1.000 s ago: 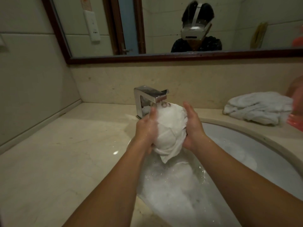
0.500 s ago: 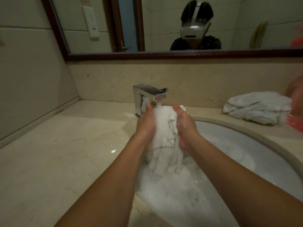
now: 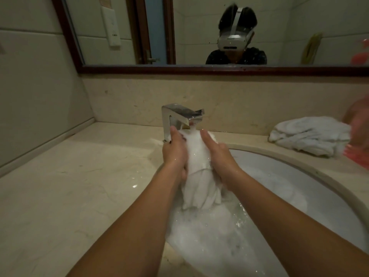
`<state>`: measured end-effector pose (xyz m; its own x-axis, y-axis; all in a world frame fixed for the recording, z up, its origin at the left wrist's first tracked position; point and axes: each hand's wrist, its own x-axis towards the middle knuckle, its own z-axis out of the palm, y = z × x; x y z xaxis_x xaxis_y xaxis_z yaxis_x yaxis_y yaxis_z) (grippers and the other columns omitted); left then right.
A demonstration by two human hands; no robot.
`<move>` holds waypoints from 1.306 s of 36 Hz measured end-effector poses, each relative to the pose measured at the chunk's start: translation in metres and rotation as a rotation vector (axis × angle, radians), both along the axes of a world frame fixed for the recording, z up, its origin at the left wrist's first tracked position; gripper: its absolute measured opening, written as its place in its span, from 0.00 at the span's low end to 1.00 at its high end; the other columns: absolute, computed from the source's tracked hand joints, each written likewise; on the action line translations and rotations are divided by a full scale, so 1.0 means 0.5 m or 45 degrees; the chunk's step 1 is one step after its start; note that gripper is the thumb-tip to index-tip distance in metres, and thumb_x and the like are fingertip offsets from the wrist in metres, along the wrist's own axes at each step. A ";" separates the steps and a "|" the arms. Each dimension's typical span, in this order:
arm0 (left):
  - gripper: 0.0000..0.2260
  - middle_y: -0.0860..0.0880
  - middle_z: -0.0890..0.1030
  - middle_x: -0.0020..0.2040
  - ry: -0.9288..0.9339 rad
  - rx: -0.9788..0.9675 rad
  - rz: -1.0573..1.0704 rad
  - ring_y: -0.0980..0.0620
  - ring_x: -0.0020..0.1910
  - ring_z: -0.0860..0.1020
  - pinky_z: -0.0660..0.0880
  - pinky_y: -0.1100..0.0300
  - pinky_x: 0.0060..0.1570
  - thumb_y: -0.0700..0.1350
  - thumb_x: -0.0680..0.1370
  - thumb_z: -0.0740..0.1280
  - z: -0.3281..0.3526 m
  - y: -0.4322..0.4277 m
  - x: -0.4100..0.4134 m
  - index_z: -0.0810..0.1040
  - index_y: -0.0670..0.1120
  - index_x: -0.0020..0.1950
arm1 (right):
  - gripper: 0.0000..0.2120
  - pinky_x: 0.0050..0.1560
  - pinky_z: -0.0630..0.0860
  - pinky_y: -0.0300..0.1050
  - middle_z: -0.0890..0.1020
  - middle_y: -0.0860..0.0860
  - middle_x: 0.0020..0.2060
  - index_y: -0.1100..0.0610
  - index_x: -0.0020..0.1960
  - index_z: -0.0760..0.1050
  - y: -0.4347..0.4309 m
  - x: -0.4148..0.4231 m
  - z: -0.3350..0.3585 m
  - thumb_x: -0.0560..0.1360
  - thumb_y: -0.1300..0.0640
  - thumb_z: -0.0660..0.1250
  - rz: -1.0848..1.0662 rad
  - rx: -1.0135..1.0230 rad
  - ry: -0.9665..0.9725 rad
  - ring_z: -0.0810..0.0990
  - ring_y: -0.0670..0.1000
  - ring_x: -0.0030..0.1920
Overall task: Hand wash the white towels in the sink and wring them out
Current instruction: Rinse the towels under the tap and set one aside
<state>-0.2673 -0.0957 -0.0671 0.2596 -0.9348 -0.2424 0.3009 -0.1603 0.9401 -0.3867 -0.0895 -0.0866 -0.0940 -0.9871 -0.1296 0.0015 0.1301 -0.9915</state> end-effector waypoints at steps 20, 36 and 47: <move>0.25 0.47 0.87 0.51 -0.107 -0.038 -0.031 0.44 0.52 0.86 0.81 0.43 0.61 0.71 0.80 0.61 -0.018 0.012 -0.007 0.84 0.51 0.52 | 0.39 0.67 0.80 0.60 0.85 0.51 0.60 0.51 0.70 0.77 -0.030 0.002 -0.006 0.72 0.24 0.65 -0.300 0.041 -0.309 0.85 0.57 0.60; 0.26 0.49 0.84 0.42 -0.232 -0.144 0.143 0.42 0.48 0.84 0.79 0.52 0.53 0.70 0.81 0.60 -0.017 -0.005 -0.006 0.84 0.52 0.43 | 0.24 0.59 0.79 0.51 0.80 0.53 0.60 0.52 0.74 0.68 -0.022 0.010 0.005 0.85 0.39 0.61 -0.348 -0.128 0.108 0.81 0.54 0.53; 0.41 0.41 0.88 0.50 -0.055 -0.133 -0.129 0.41 0.53 0.87 0.82 0.44 0.60 0.74 0.81 0.49 -0.016 0.016 0.003 0.86 0.42 0.58 | 0.44 0.61 0.83 0.58 0.87 0.53 0.57 0.54 0.70 0.76 0.022 0.034 0.020 0.67 0.22 0.73 -0.014 -0.212 -0.030 0.88 0.54 0.54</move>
<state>-0.2657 -0.0877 -0.0750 0.1706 -0.9763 -0.1329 0.2471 -0.0882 0.9650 -0.3696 -0.0784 -0.0766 -0.1035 -0.9941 0.0331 0.0258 -0.0360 -0.9990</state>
